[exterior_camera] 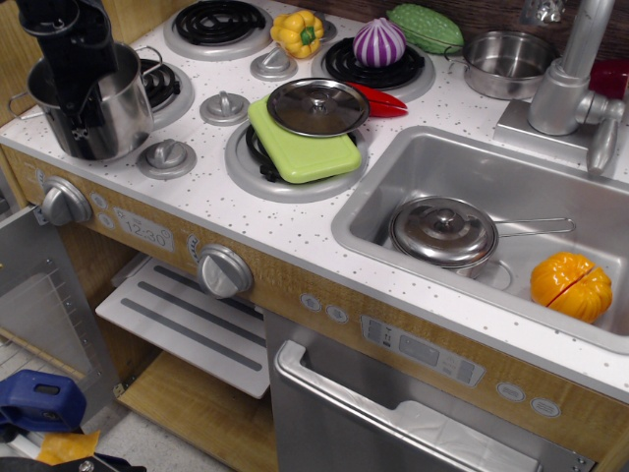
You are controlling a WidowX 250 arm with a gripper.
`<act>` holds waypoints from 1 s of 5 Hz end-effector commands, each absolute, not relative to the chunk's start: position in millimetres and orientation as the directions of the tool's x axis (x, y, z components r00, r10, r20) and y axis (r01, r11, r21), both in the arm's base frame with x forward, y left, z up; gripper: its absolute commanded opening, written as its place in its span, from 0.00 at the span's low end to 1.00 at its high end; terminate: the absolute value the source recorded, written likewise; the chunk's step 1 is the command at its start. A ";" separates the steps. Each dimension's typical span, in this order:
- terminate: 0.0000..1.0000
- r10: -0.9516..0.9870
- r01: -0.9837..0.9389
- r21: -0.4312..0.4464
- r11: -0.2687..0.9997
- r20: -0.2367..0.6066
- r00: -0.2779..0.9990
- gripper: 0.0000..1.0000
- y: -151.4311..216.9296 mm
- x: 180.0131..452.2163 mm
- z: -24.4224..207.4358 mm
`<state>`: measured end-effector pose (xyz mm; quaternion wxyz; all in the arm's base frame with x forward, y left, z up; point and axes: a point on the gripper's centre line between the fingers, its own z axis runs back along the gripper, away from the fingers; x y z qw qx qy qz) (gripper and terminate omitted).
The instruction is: Put pot on stove which is near stove
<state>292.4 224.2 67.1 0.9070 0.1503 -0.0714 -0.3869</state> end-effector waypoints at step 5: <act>0.00 -0.839 0.751 0.425 0.505 0.036 0.543 0.00 280.0 337.5 89.2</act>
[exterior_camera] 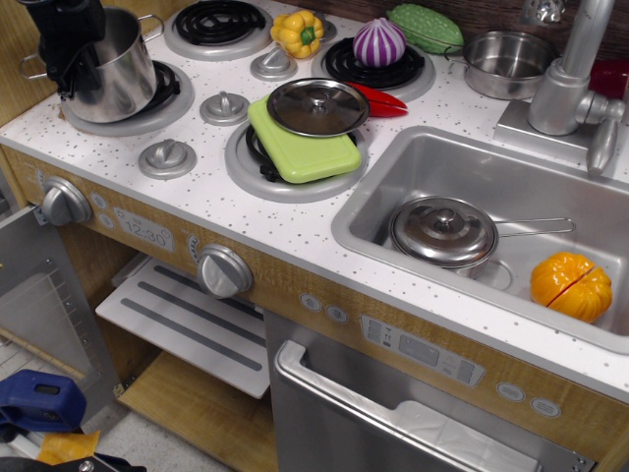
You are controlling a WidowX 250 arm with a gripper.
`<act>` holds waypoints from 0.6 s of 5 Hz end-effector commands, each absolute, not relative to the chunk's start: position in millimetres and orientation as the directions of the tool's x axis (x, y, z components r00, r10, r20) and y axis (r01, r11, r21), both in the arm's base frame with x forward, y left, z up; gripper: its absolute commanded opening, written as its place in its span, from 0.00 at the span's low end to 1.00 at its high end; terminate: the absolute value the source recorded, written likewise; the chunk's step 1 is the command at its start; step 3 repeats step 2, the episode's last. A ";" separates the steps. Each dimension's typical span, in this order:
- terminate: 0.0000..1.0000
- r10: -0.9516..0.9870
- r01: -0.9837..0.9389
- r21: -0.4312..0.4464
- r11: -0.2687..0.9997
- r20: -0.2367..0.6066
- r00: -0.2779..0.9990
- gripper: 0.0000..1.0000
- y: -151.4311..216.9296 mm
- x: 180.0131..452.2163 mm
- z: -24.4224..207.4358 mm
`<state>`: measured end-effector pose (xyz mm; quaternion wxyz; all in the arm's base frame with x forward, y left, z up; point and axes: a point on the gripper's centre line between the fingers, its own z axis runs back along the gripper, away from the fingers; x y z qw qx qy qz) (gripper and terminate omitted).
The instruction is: Put pot on stove which is near stove
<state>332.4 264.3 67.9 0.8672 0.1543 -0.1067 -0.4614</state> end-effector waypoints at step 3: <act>1.00 -0.882 0.782 0.443 0.439 0.046 0.469 0.00 298.5 359.5 81.3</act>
